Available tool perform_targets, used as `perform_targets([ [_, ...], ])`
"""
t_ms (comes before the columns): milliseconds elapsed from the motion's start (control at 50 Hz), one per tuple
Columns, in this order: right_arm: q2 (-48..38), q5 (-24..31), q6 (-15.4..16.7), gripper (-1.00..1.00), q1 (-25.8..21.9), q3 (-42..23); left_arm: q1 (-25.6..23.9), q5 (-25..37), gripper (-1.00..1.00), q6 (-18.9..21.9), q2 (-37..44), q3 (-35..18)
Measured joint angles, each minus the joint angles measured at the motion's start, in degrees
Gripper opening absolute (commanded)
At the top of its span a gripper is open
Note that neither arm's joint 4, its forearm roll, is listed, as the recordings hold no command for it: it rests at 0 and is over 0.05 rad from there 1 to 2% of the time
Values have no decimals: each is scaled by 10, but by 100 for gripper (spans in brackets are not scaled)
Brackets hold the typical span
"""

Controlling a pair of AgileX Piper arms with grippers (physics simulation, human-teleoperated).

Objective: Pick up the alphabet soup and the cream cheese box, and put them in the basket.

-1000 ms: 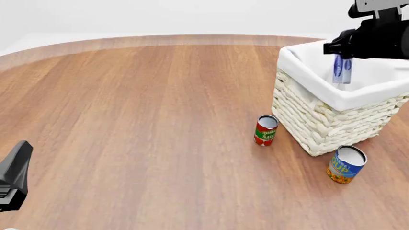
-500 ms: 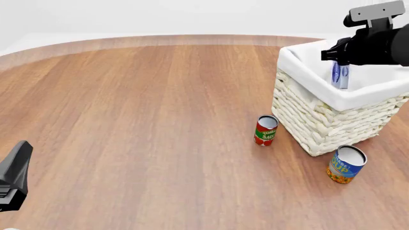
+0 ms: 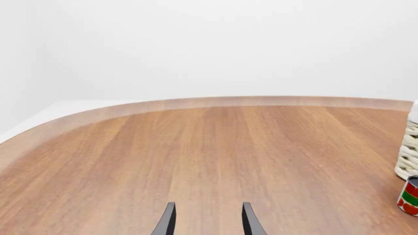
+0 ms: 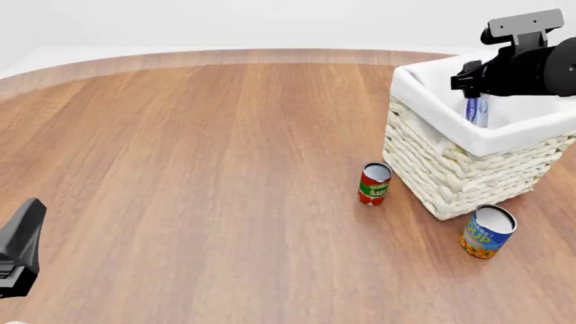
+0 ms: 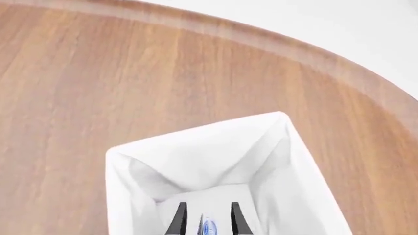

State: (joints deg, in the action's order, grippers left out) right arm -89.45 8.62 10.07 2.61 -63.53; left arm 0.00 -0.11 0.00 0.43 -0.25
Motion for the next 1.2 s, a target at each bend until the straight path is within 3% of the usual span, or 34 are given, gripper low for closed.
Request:
perform_targets([
  [560,18,6,-8,100,-10,2,0,0,100,0,0,0],
  [1200,134,19,-14,100,-44,52,0,0,100,0,0,0],
])
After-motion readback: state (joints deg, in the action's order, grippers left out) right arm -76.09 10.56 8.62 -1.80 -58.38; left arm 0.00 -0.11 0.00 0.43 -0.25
